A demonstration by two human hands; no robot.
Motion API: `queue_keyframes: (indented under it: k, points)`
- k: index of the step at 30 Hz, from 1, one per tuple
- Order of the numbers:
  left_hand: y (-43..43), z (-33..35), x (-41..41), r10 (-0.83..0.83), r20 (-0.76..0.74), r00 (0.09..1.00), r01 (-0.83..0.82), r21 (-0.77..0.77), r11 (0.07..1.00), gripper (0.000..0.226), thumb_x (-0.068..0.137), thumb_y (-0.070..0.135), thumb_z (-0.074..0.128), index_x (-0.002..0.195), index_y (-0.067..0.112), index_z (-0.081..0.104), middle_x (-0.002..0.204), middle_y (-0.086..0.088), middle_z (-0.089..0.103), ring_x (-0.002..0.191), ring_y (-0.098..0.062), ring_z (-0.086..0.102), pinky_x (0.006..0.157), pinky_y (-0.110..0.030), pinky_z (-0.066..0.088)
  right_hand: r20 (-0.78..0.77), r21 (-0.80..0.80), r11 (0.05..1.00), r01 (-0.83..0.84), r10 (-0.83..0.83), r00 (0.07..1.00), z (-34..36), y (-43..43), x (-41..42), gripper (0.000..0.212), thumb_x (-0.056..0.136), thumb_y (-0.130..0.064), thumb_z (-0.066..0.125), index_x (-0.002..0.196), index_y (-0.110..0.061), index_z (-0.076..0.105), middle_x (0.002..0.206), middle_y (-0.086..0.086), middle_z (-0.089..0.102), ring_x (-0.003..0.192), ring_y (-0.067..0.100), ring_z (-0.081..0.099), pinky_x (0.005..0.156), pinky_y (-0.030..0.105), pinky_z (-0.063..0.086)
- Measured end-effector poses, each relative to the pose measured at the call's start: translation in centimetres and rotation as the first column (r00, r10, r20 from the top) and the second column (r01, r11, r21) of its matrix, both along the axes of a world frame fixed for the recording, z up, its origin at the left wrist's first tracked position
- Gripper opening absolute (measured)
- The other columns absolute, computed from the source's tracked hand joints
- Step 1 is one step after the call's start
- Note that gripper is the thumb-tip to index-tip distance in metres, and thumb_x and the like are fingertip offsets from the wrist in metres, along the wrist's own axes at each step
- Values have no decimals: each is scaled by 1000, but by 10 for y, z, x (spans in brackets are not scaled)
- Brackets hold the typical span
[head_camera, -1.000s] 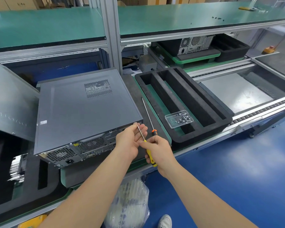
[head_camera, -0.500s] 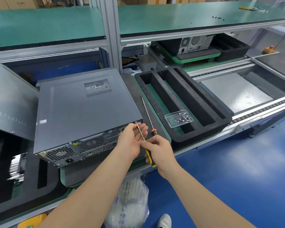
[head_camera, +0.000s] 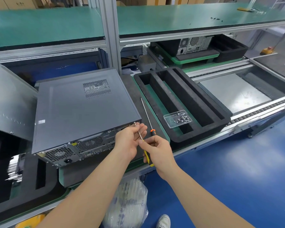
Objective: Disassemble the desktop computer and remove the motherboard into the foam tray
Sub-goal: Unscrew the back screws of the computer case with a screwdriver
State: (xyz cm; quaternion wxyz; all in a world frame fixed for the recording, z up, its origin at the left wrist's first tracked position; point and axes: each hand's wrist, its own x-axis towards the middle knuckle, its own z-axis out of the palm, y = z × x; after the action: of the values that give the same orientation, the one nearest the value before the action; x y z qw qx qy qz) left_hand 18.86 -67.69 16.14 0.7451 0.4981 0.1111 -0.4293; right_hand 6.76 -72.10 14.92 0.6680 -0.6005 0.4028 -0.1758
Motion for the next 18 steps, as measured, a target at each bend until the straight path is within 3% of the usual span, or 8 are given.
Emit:
queue_keyframes:
  k: [2, 4, 6, 7, 11, 18]
  points:
    - [-1, 1, 0, 3, 2, 1000, -3, 6, 1000, 16, 98, -2, 63, 112, -5, 68, 99, -16, 79, 91, -25, 78, 67, -29, 62, 7, 61, 998, -12, 11, 1000, 1, 2, -1, 30, 90, -38, 80, 100, -10, 71, 80, 12, 71, 60, 21, 65, 59, 38, 59]
    - [-2, 2, 0, 7, -2, 1000, -7, 17, 1000, 15, 100, -3, 58, 112, -5, 67, 98, -16, 79, 90, -26, 79, 68, -29, 64, 17, 234, 970, -65, 63, 998, 3, 3, 0, 35, 97, -40, 70, 100, -5, 71, 81, 11, 70, 65, 21, 66, 56, 34, 56]
    - [-3, 3, 0, 6, -8, 1000, -5, 25, 1000, 17, 103, -3, 53, 112, -5, 67, 97, -16, 79, 89, -26, 79, 68, -29, 64, 32, 399, 907, -133, 131, 991, 6, 3, 0, 38, 103, -37, 56, 99, -2, 71, 84, 18, 70, 67, 27, 67, 57, 34, 55]
    - [-2, 4, 0, 2, -8, 1000, -2, 25, 1000, 18, 104, -2, 51, 112, -4, 67, 97, -16, 79, 89, -26, 79, 68, -29, 64, 34, 407, 898, -165, 166, 986, 6, 3, 0, 39, 105, -34, 53, 101, 0, 71, 85, 21, 70, 69, 29, 68, 58, 35, 56]
    - [0, 6, 0, -12, -6, 1000, 12, 22, 1000, 23, 107, 1, 44, 114, -2, 66, 98, -15, 79, 90, -27, 79, 65, -29, 63, 47, 210, 952, -222, 217, 975, 1, 3, -5, 32, 100, -31, 69, 103, 0, 72, 89, 21, 76, 76, 32, 75, 67, 39, 62]
    - [1, 5, 2, 18, -41, 999, -17, 28, 999, 19, 101, 8, 58, 113, -2, 68, 101, -16, 79, 90, -27, 78, 76, -34, 61, -45, 86, 996, -27, 31, 998, -2, 4, -1, 46, 76, -30, 92, 98, -4, 61, 72, 7, 70, 59, 21, 67, 58, 35, 59]
